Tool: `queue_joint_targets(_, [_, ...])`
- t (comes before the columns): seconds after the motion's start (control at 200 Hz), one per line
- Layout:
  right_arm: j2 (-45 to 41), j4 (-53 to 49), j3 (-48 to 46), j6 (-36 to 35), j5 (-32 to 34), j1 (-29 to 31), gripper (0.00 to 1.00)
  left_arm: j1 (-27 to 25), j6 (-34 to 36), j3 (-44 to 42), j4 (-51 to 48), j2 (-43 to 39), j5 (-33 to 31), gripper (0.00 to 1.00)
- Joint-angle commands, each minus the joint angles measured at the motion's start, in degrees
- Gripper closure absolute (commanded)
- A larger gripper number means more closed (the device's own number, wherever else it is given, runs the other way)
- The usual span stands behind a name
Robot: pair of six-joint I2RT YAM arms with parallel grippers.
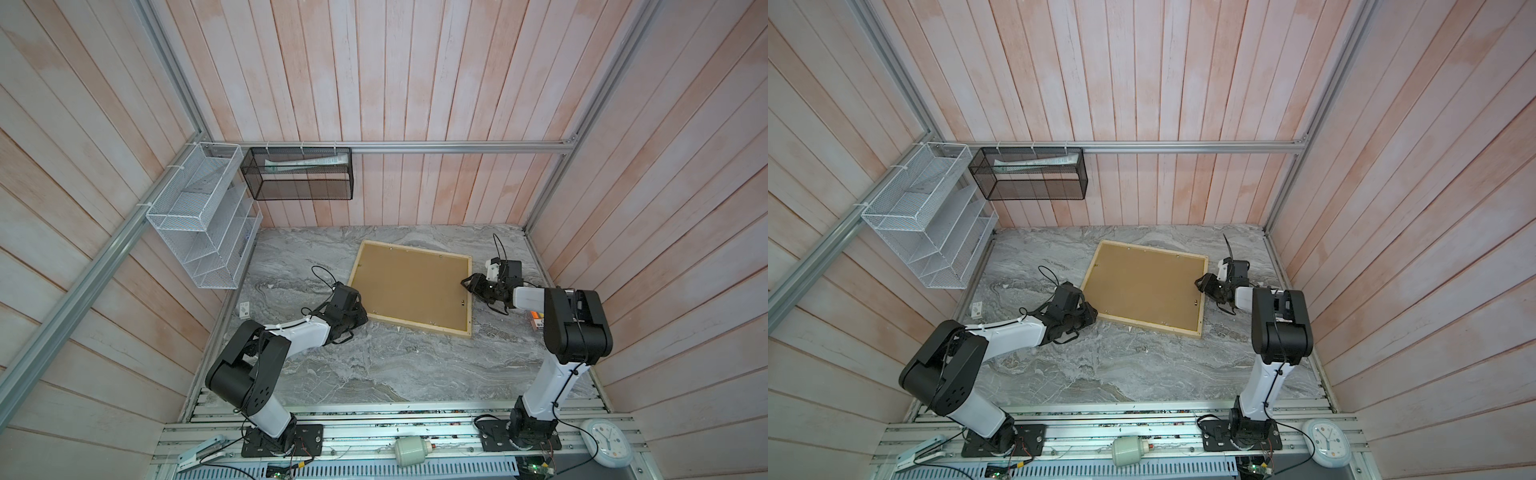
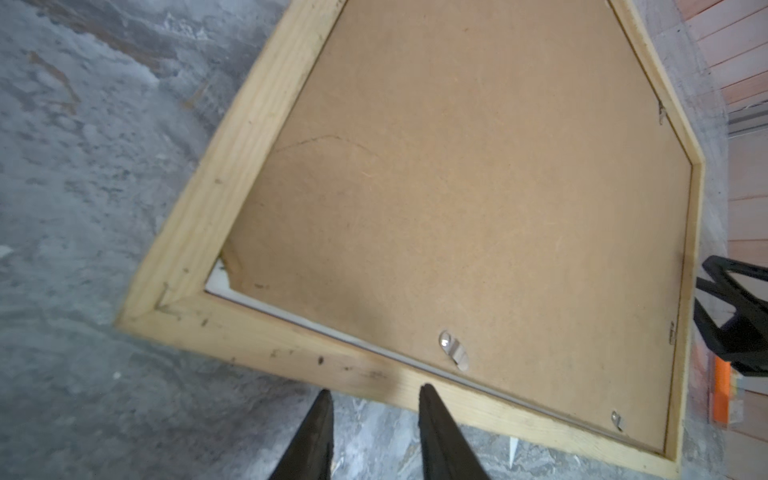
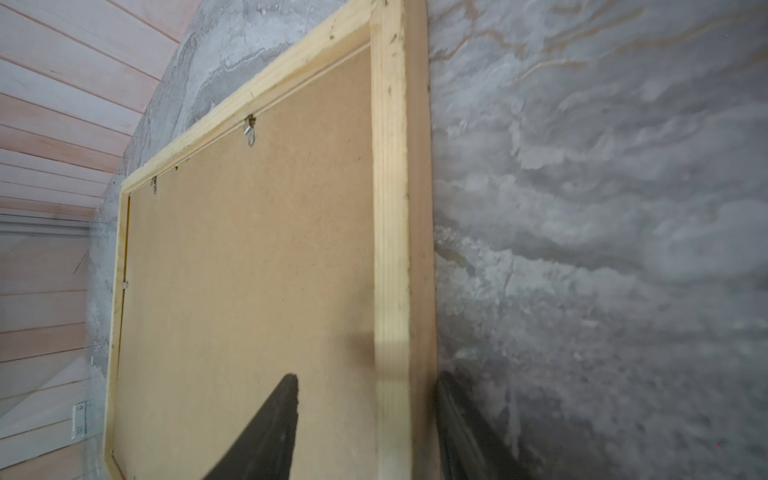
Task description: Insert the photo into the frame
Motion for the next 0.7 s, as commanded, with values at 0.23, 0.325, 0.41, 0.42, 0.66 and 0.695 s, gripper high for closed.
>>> queue_joint_targets(0.23, [-3.6,-2.3,-5.9,-0.7,-0.1,0.1,0.57,1.9,4.7,5.8,-0.3,4.2,2.0,0.63])
queue_joint_targets(0.325, [-3.4,-2.6,-6.2,-0.9,0.2,0.2,0.63,1.9,4.8,6.1,-0.1,4.7,2.1,0.63])
queue_joint_targets(0.41, [-3.2,-2.3,-6.8,-0.8,-0.3,0.2,0.68,2.0,5.0,6.4,0.3,4.9,2.1,0.63])
queue_joint_targets(0.42, [-3.2,-2.2,-6.9,-0.8,-0.4,0.3,0.68,2.2,5.0,6.5,0.3,5.0,2.1,0.63])
queue_joint_targets(0.66, [-5.0,-0.3,-10.9,1.3,-2.7,1.4,0.78,2.8,5.4,8.7,1.0,7.3,2.7,0.63])
queue_joint_targets(0.695, [-5.6,-0.1,-11.8,1.7,-2.7,1.7,0.79,2.8,5.5,9.3,1.1,7.7,3.0,0.63])
